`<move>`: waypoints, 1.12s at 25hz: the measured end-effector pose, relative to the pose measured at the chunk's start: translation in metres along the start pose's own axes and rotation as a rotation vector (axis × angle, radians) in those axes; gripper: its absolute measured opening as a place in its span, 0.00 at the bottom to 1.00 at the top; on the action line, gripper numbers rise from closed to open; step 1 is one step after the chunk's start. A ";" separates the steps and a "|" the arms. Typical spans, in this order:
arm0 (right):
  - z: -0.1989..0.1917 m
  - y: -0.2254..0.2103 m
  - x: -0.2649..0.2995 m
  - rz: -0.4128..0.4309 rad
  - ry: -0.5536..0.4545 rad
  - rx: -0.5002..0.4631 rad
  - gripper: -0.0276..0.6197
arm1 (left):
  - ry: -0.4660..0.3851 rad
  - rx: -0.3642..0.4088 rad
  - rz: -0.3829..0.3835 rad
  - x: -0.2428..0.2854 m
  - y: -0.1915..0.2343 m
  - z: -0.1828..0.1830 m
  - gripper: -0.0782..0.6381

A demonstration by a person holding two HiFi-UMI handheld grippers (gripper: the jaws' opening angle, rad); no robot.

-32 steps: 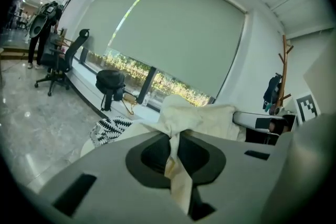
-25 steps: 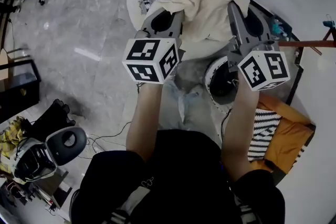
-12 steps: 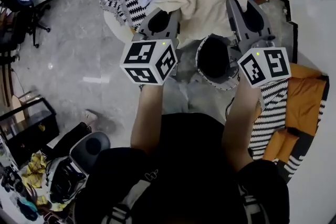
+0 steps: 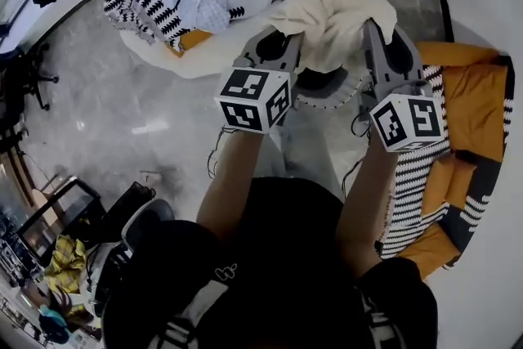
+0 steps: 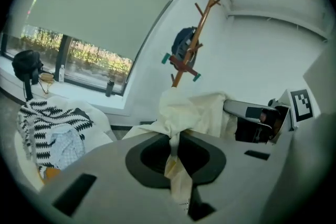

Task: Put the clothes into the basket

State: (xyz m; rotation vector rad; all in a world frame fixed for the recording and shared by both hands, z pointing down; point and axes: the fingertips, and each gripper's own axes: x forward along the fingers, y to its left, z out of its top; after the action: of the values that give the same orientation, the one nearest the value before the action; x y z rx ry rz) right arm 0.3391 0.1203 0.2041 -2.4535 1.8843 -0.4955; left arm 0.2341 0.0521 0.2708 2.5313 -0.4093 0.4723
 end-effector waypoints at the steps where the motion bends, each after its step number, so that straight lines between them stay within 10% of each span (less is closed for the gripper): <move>1: -0.012 -0.014 -0.007 -0.013 0.020 0.000 0.16 | 0.028 -0.001 -0.006 0.013 -0.009 -0.016 0.15; 18: -0.347 -0.143 -0.051 -0.037 0.405 0.176 0.16 | 0.374 -0.105 0.218 0.148 0.029 -0.331 0.15; 28: -0.453 -0.149 -0.013 -0.239 0.717 0.222 0.32 | 0.477 -0.304 0.210 0.162 0.090 -0.384 0.21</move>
State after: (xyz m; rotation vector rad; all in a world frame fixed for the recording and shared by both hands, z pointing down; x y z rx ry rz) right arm 0.3620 0.2573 0.6603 -2.5491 1.5508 -1.6769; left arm 0.2496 0.1582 0.6838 2.0093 -0.5171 0.9859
